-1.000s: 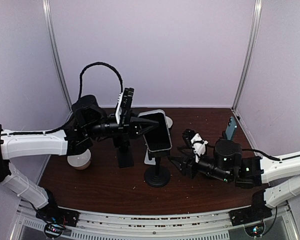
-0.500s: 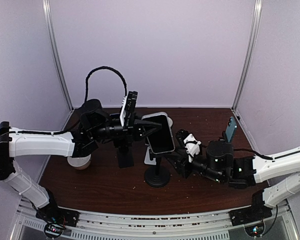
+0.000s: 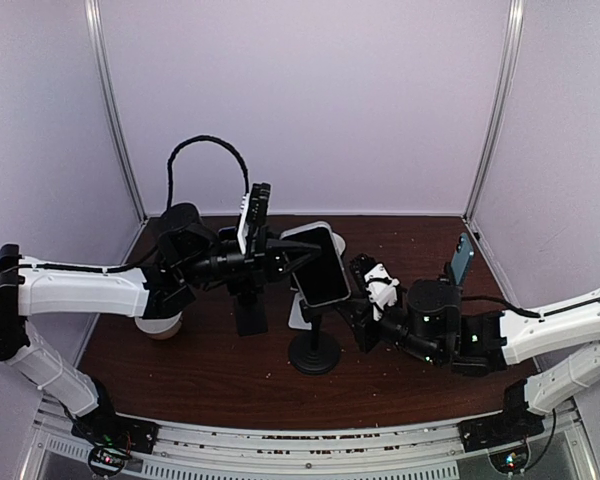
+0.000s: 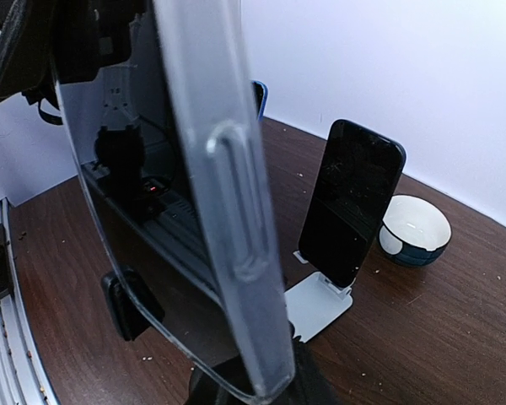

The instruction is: Place the phone on the phone stand

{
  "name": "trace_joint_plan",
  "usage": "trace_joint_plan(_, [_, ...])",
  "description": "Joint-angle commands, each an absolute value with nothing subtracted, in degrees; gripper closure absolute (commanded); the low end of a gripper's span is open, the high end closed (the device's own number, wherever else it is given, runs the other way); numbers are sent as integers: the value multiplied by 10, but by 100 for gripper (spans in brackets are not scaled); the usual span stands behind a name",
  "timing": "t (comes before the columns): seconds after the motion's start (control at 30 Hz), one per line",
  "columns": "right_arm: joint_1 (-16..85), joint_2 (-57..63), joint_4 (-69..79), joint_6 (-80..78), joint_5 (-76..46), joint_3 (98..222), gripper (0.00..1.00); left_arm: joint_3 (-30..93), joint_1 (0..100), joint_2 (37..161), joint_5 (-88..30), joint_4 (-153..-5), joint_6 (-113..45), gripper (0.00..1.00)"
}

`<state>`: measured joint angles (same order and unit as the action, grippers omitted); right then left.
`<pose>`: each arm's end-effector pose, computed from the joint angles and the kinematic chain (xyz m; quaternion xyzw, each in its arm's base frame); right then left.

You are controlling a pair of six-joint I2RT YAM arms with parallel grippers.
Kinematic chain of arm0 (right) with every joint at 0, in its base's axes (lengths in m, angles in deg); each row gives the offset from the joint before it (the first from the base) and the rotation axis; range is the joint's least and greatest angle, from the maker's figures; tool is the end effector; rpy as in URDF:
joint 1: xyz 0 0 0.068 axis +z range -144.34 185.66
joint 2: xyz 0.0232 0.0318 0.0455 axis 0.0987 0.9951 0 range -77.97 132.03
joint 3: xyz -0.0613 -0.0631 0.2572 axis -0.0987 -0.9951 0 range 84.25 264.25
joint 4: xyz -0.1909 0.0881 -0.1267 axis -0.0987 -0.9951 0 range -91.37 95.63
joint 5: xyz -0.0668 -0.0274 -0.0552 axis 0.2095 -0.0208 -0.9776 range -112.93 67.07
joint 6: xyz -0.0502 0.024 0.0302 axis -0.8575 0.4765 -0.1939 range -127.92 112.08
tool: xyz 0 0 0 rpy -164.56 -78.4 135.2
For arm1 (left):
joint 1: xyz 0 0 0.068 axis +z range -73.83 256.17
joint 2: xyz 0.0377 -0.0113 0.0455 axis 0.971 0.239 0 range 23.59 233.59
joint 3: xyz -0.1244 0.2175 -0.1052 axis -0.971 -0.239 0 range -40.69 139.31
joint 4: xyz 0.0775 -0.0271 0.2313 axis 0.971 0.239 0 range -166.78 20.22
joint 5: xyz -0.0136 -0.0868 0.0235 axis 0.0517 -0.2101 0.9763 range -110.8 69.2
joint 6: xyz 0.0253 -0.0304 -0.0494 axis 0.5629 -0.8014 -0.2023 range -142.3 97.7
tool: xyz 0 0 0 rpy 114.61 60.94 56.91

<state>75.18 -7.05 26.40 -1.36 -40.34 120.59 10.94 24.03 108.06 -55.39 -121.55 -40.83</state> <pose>0.1090 0.2502 0.2534 -0.3265 0.7122 0.2819 0.5537 0.1808 -0.2777 0.3255 0.3949 0.5089 -0.5817 0.4967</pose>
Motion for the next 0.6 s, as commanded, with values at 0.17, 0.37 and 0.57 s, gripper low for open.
trace_joint_plan(0.17, [755,-96,248,18,-448,1192,94,153,243,1024,-469,-933,-349,100])
trace_joint_plan(0.37, [756,-96,241,35,-456,1193,100,177,232,1032,-433,-831,-353,100])
trace_joint_plan(0.57, [756,-109,240,41,-486,1192,100,305,202,1050,-356,-623,-320,100])
